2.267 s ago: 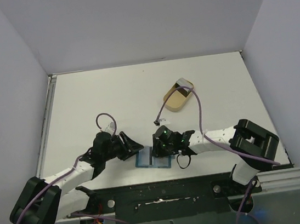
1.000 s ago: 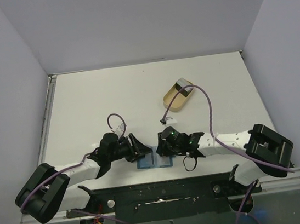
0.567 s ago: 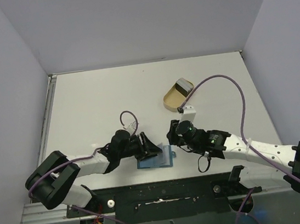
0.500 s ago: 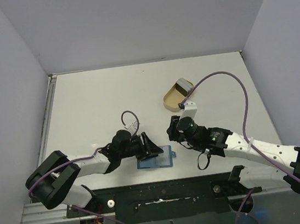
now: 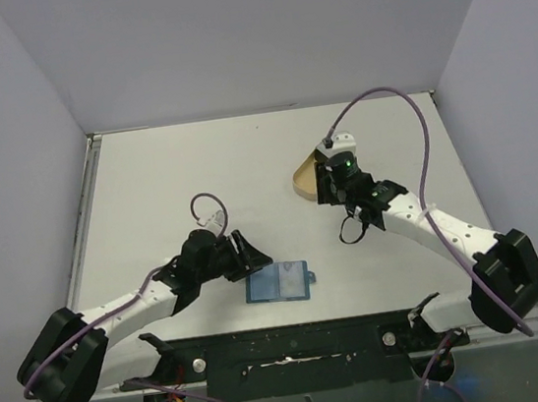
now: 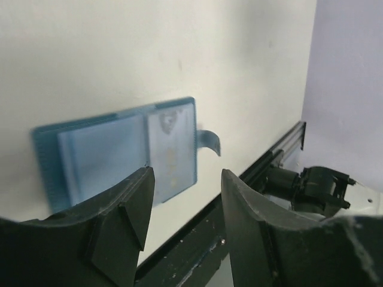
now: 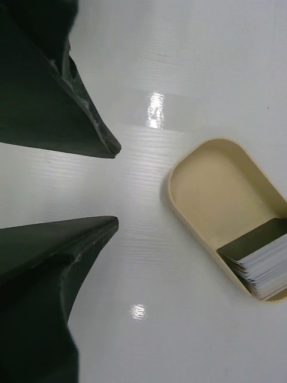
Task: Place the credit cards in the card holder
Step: Pick up the credit card from the storage box.
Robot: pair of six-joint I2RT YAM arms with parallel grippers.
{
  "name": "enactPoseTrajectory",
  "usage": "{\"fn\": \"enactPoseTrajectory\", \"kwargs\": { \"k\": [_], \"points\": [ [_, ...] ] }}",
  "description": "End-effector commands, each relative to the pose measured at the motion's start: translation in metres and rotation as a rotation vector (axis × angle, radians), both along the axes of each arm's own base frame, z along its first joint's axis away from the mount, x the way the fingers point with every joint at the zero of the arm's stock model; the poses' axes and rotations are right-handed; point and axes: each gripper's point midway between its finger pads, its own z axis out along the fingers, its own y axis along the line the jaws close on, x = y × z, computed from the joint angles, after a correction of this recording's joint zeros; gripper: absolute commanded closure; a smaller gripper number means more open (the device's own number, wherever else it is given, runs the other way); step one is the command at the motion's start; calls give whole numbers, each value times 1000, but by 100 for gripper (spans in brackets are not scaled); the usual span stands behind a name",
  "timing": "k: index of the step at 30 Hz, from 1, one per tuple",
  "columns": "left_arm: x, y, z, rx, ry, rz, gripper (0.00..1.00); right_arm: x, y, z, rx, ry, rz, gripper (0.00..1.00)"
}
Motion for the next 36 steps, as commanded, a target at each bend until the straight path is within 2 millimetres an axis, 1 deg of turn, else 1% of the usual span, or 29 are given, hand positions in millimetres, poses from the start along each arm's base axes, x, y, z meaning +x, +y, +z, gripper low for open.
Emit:
{"fn": "enactPoseTrajectory", "kwargs": {
  "k": [1, 4, 7, 10, 13, 14, 16, 18, 22, 26, 30, 36],
  "points": [
    [14, 40, -5, 133, -31, 69, 52, 46, 4, 17, -67, -61, 102, 55],
    [15, 60, -8, 186, -28, 90, 50, 69, 0, 10, -129, -51, 109, 55],
    [12, 74, -12, 207, -13, 95, 48, 90, -1, 13, -156, -67, 114, 54],
    [7, 79, -14, 197, 6, 84, 47, 109, -2, 14, -176, -68, 146, 52],
    [2, 81, -15, 190, 19, 77, 47, 124, -6, 6, -237, -32, 164, 52],
    [2, 82, -15, 189, 21, 78, 47, 129, -7, 0, -264, -21, 175, 52],
    [2, 83, -14, 183, 21, 87, 46, 135, -6, -2, -304, -19, 203, 51],
    [3, 85, -15, 178, 18, 100, 45, 142, -6, 0, -323, -24, 211, 50],
    [0, 89, -25, 181, 42, 111, 45, 153, -12, -6, -360, 3, 206, 49],
    [-2, 88, -29, 171, 54, 102, 44, 161, -15, -16, -374, 39, 233, 47],
    [0, 88, -30, 172, 53, 101, 44, 168, -14, -19, -390, 41, 260, 45],
    [-4, 83, -38, 123, 79, 96, 44, 179, -18, -24, -435, 59, 270, 44]
  ]
}}
